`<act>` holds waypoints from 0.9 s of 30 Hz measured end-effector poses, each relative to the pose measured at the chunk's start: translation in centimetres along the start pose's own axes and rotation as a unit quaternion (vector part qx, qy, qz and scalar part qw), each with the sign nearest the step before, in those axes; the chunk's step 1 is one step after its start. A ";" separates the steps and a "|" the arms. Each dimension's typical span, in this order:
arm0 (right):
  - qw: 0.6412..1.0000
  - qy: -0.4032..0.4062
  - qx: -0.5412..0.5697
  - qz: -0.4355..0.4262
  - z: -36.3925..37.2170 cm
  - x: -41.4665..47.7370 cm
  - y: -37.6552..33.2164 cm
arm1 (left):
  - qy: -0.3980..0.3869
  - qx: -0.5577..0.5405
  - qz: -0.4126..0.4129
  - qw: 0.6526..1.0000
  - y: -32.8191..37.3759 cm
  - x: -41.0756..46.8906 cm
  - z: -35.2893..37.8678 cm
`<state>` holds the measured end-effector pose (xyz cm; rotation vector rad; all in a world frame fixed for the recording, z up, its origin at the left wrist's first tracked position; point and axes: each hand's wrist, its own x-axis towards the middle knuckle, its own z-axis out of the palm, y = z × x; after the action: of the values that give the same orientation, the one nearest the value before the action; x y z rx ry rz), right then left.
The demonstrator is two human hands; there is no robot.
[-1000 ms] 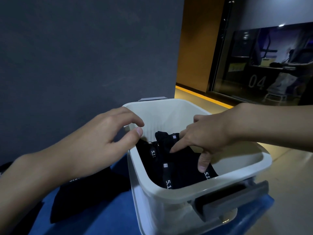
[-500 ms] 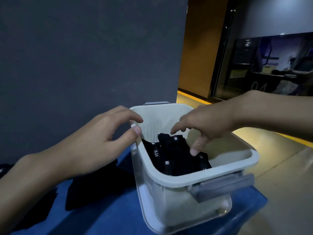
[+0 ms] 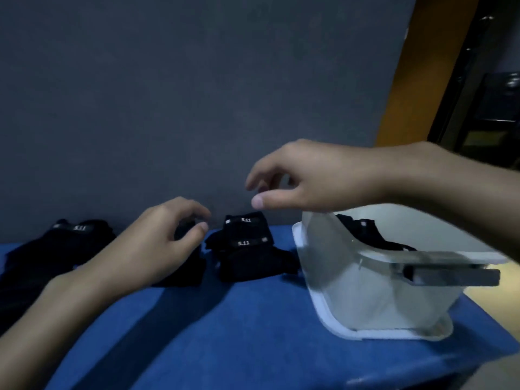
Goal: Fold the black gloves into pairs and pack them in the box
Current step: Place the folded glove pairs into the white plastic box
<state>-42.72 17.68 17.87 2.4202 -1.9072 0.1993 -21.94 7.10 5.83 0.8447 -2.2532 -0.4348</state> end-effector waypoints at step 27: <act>0.940 0.035 0.159 0.298 19.5 1.5 2.0 | -0.110 0.144 0.058 0.982 -1.5 -3.9 4.5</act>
<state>-43.00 13.37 -1.32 1.8587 -2.6924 0.6512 -22.25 8.98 -0.06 0.8350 -2.5986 -0.1540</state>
